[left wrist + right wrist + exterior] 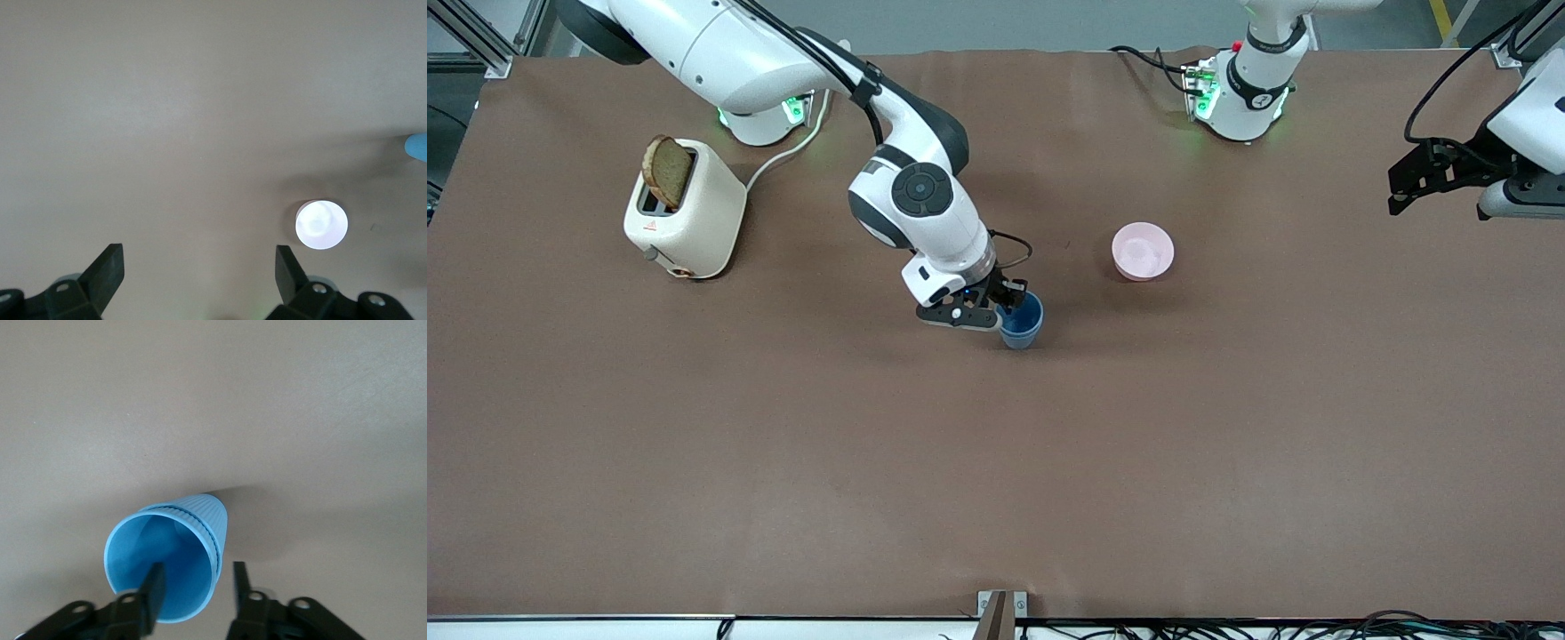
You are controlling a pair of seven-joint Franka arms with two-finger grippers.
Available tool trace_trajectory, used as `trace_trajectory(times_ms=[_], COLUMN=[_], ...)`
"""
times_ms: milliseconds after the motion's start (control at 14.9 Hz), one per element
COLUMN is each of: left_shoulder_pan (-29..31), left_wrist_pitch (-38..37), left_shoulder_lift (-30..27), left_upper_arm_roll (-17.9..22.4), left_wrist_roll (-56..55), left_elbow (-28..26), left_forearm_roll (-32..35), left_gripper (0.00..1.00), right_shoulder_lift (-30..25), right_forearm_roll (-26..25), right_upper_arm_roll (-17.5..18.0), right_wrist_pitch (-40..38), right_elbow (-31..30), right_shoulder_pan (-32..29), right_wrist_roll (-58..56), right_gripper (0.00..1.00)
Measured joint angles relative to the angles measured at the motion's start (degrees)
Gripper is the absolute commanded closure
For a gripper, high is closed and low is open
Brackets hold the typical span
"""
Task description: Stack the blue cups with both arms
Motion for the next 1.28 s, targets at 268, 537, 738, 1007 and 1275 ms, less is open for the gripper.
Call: trace_trajectory(times_ms=[268, 537, 738, 1007, 1275], left_shoulder_pan=[0.01, 0.02, 0.01, 0.0, 0.01], left_wrist_pitch=[0.06, 0.07, 0.07, 0.07, 0.08], left_shoulder_lift=[0.0, 0.0, 0.0, 0.0, -0.01], left_upper_arm_roll=[0.0, 0.01, 0.01, -0.01, -0.03], left_wrist_roll=[0.0, 0.0, 0.0, 0.0, 0.0], left_elbow=[0.0, 0.03, 0.03, 0.04, 0.07], left_forearm_roll=[0.0, 0.0, 0.0, 0.0, 0.0], left_gripper=[0.0, 0.0, 0.0, 0.0, 0.0], right_shoulder_lift=[-0.71, -7.28, -14.07, -21.75, -27.31], right_forearm_roll=[-0.07, -0.15, 0.63, 7.33, 11.91], right_upper_arm_roll=[-0.07, -0.3, -0.61, -10.32, -22.73], right_wrist_pitch=[-0.02, -8.52, -19.23, -27.42, -31.18], right_elbow=[0.43, 2.8, 3.45, 3.44, 3.23], right_shoulder_pan=[-0.1, -3.76, -8.59, -11.37, -13.37], right_wrist_roll=[-0.03, -1.47, -8.24, -26.15, -43.43], right_gripper=[0.0, 0.0, 0.0, 0.0, 0.0])
